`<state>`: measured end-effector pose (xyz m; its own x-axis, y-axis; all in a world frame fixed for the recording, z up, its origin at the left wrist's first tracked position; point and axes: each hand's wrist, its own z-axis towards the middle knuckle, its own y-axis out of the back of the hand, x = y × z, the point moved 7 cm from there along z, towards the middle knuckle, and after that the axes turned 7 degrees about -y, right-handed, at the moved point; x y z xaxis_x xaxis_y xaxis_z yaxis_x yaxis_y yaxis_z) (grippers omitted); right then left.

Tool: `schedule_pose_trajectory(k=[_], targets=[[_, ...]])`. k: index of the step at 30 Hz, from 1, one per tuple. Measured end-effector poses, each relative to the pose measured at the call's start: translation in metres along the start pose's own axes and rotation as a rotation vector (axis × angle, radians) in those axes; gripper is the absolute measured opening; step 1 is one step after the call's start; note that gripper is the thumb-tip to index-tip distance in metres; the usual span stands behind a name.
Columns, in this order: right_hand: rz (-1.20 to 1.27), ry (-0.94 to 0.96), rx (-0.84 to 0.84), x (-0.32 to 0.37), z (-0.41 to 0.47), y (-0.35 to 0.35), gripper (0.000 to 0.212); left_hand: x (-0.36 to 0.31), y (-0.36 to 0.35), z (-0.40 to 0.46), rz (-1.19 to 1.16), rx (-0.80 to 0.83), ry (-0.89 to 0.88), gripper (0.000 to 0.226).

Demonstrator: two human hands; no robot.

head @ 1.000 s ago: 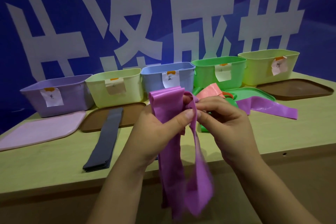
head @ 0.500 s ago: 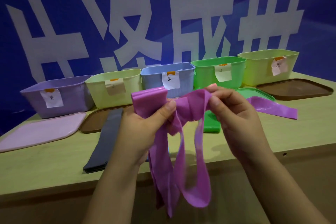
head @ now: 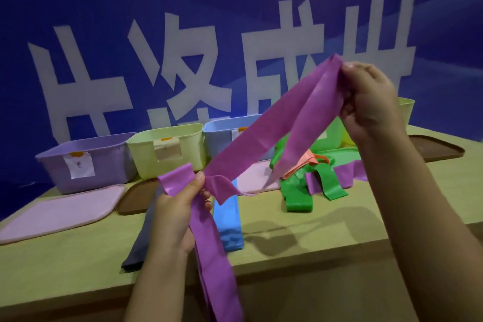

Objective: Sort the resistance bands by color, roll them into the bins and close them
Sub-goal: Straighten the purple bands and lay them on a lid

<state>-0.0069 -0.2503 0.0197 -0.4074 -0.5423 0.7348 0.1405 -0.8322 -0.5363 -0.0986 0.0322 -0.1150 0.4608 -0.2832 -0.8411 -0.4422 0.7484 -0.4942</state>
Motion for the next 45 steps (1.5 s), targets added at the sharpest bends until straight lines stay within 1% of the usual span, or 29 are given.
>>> schedule_pose_trajectory(k=[3, 6, 9, 10, 11, 14, 17, 20, 25, 26, 27, 28, 30, 31, 34, 37, 40, 43, 45], targets=[[-0.124, 0.069, 0.018, 0.010, 0.006, -0.006, 0.009, 0.004, -0.002, 0.003, 0.019, 0.028, 0.005, 0.005], [-0.193, 0.145, 0.053, 0.025, 0.007, -0.017, 0.004, 0.010, -0.004, 0.007, 0.066, 0.059, 0.021, 0.008], [-0.260, 0.227, 0.119, 0.043, -0.001, -0.034, 0.001, 0.013, -0.008, 0.006, 0.098, 0.084, 0.048, 0.030], [-0.293, 0.252, 0.142, 0.048, -0.004, -0.041, 0.002, 0.013, -0.010, 0.006, 0.091, 0.084, 0.042, 0.034], [-0.330, 0.272, 0.164, 0.053, -0.007, -0.047, 0.002, 0.012, -0.010, 0.005, 0.082, 0.079, 0.032, 0.033], [-0.461, 0.305, 0.231, 0.063, -0.017, -0.062, 0.007, 0.003, -0.018, 0.001, 0.071, 0.104, 0.001, 0.021], [-0.538, 0.298, 0.325, 0.067, -0.030, -0.068, 0.009, -0.016, -0.030, -0.007, 0.020, 0.174, -0.034, 0.020], [-0.593, 0.262, 0.381, 0.069, -0.045, -0.065, 0.007, -0.045, -0.045, -0.021, -0.003, 0.240, -0.113, 0.023], [-0.537, 0.151, 0.527, 0.046, -0.081, -0.070, 0.018, -0.082, -0.073, -0.050, 0.062, 0.368, -0.282, 0.047], [-0.532, 0.128, 0.558, 0.039, -0.088, -0.072, 0.019, -0.085, -0.076, -0.055, 0.102, 0.384, -0.304, 0.052], [-0.529, 0.109, 0.588, 0.031, -0.094, -0.073, 0.019, -0.085, -0.078, -0.059, 0.153, 0.395, -0.320, 0.053], [-0.525, 0.093, 0.613, 0.022, -0.100, -0.074, 0.020, -0.085, -0.078, -0.063, 0.194, 0.399, -0.321, 0.046], [-0.512, 0.076, 0.638, 0.007, -0.107, -0.076, 0.022, -0.083, -0.076, -0.067, 0.221, 0.386, -0.323, 0.018], [-0.508, 0.087, 0.635, 0.001, -0.110, -0.076, 0.021, -0.083, -0.074, -0.068, 0.234, 0.373, -0.339, 0.015], [-0.485, 0.136, 0.567, -0.012, -0.111, -0.076, 0.017, -0.082, -0.066, -0.066, 0.260, 0.300, -0.360, 0.024], [-0.391, 0.102, 0.485, -0.025, -0.108, -0.069, 0.020, -0.081, -0.059, -0.058, 0.243, 0.241, -0.367, 0.033], [-0.306, 0.014, 0.465, -0.055, -0.113, -0.049, 0.029, -0.081, -0.058, -0.049, 0.122, 0.211, -0.355, 0.024], [-0.343, -0.126, 0.519, -0.106, -0.133, -0.017, 0.043, -0.079, -0.059, -0.040, 0.015, 0.194, -0.312, 0.009], [-0.389, -0.217, 0.533, -0.137, -0.149, 0.002, 0.038, -0.074, -0.060, -0.036, 0.000, 0.181, -0.281, 0.008]])
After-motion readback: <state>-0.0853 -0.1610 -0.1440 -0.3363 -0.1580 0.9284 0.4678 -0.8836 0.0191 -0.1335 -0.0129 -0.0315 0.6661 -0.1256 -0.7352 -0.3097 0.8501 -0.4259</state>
